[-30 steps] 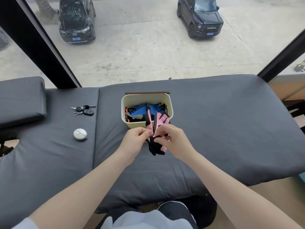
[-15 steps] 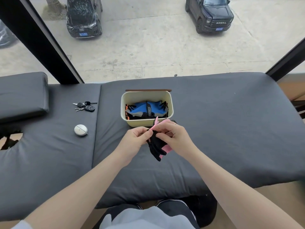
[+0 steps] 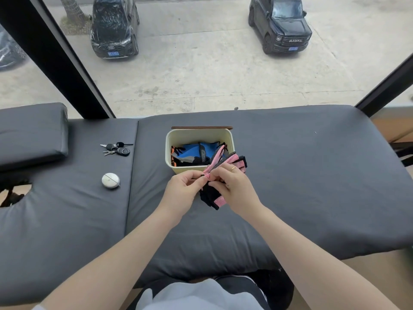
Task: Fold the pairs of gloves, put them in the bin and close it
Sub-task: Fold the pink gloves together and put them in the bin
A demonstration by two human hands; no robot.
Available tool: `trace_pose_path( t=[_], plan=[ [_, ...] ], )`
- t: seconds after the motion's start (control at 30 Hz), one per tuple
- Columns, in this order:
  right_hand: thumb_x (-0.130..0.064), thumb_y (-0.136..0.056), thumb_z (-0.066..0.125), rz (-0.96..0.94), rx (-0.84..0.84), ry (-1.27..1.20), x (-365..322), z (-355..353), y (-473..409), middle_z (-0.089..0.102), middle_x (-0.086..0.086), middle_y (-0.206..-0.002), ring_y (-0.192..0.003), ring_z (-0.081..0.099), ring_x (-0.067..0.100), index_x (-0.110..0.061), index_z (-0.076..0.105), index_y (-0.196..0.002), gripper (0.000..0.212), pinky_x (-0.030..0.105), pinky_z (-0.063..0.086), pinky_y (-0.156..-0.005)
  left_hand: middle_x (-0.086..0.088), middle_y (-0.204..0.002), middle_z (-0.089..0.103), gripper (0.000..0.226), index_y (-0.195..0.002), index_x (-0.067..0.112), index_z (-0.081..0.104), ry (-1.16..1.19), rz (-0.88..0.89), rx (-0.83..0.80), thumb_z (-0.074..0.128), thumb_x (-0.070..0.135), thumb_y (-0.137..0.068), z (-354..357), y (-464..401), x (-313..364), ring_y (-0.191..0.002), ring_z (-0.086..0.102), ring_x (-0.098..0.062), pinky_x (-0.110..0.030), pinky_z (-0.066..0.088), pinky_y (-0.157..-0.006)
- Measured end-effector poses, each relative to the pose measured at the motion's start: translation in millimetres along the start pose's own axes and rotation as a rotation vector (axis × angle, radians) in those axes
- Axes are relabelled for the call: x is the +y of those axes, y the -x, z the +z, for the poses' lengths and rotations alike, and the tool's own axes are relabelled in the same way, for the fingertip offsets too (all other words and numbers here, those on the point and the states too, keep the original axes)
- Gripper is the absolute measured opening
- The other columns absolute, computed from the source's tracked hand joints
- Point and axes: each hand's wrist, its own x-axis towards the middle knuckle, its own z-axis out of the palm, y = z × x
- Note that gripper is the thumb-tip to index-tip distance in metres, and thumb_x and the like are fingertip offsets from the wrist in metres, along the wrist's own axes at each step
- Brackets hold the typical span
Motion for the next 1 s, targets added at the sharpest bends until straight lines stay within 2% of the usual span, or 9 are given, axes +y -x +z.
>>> trace_pose_path(
  t=[0.27,0.33,0.4,0.5,0.57,0.8,0.87,0.93,1.0],
  plan=[
    [-0.025,-0.098,0.038,-0.303,0.22,0.324,-5.8,-6.9,-7.6,0.065,0.0,-0.073,-0.072,0.043,0.016,-0.016,0.058,-0.08,0.028,0.024,0.033,-0.064,-0.007,-0.082,0.073,0.016,-0.082,0.005,0.071,0.37,-0.244,-0.033,0.056,0.004,-0.088,-1.3,-4.9,10.0,-0.079,0.068,-0.016,-0.023,0.057,-0.074],
    [-0.019,-0.092,0.049,-0.207,0.214,0.285,-8.1,-7.0,-7.5,0.064,0.002,-0.074,-0.071,0.045,0.017,-0.013,0.061,-0.075,0.022,0.025,0.037,-0.063,-0.005,-0.078,0.074,0.016,-0.084,0.002,0.069,0.449,-0.277,-0.044,0.054,0.003,-0.089,-2.3,-3.7,9.9,-0.075,0.069,-0.015,-0.021,0.057,-0.07],
    [-0.012,-0.084,0.058,0.031,0.18,0.109,-12.6,-5.6,-6.5,0.061,0.005,-0.076,-0.067,0.05,0.022,-0.007,0.063,-0.072,0.013,0.027,0.041,-0.06,-0.005,-0.076,0.073,0.015,-0.083,0.001,0.067,0.502,-0.267,-0.02,0.053,0.003,-0.089,-1.9,-2.4,9.1,-0.071,0.068,-0.013,-0.019,0.057,-0.068],
    [-0.008,-0.081,0.064,0.249,0.099,-0.038,-16.0,-1.8,-5.5,0.067,0.009,-0.079,-0.07,0.057,0.028,-0.007,0.07,-0.082,0.006,0.034,0.047,-0.065,-0.006,-0.075,0.071,0.014,-0.079,0.002,0.066,0.459,-0.204,0.047,0.055,0.001,-0.088,0.5,-1.0,7.1,-0.072,0.066,-0.013,-0.019,0.056,-0.071],
    [-0.014,-0.082,0.068,0.305,0.047,-0.063,-22.0,-1.9,-5.3,0.07,0.008,-0.088,-0.077,0.062,0.026,-0.01,0.073,-0.094,0.014,0.039,0.052,-0.073,-0.007,-0.079,0.07,0.013,-0.08,0.005,0.068,0.408,-0.161,0.093,0.058,0.002,-0.087,1.2,-0.6,5.3,-0.077,0.066,-0.015,-0.021,0.055,-0.076],
    [-0.018,-0.081,0.07,0.329,0.128,-0.085,-35.1,1.7,-9.6,0.072,0.009,-0.086,-0.079,0.066,0.026,-0.01,0.074,-0.094,0.016,0.044,0.054,-0.076,-0.004,-0.09,0.071,0.015,-0.087,0.013,0.071,0.313,-0.054,0.133,0.058,0.005,-0.087,0.1,-0.7,2.0,-0.091,0.064,-0.016,-0.026,0.05,-0.09],
    [-0.015,-0.084,0.065,0.304,0.124,-0.021,-35.9,4.6,-8.2,0.072,0.01,-0.083,-0.075,0.066,0.027,-0.008,0.073,-0.093,0.014,0.042,0.054,-0.071,0.006,-0.084,0.072,0.019,-0.083,0.018,0.071,0.254,-0.014,0.138,0.058,0.005,-0.087,-0.8,-0.8,2.1,-0.088,0.064,-0.012,-0.024,0.051,-0.088],
    [-0.012,-0.083,0.059,0.215,0.112,0.187,-38.5,10.4,-9.3,0.067,0.008,-0.067,-0.058,0.062,0.027,-0.005,0.068,-0.078,0.013,0.035,0.052,-0.053,0.012,-0.083,0.071,0.021,-0.083,0.021,0.071,0.176,0.027,0.132,0.057,0.006,-0.088,0.4,0.5,1.3,-0.084,0.064,-0.003,-0.02,0.051,-0.084],
    [-0.01,-0.079,0.055,0.174,0.13,0.356,-40.9,14.3,-9.6,0.057,0.006,-0.052,-0.041,0.046,0.026,-0.004,0.056,-0.064,0.016,0.024,0.037,-0.041,0.015,-0.086,0.07,0.02,-0.084,0.02,0.07,0.101,0.063,0.148,0.056,0.007,-0.089,3.0,1.4,-0.9,-0.081,0.062,0.006,-0.014,0.05,-0.08]
  ],
)
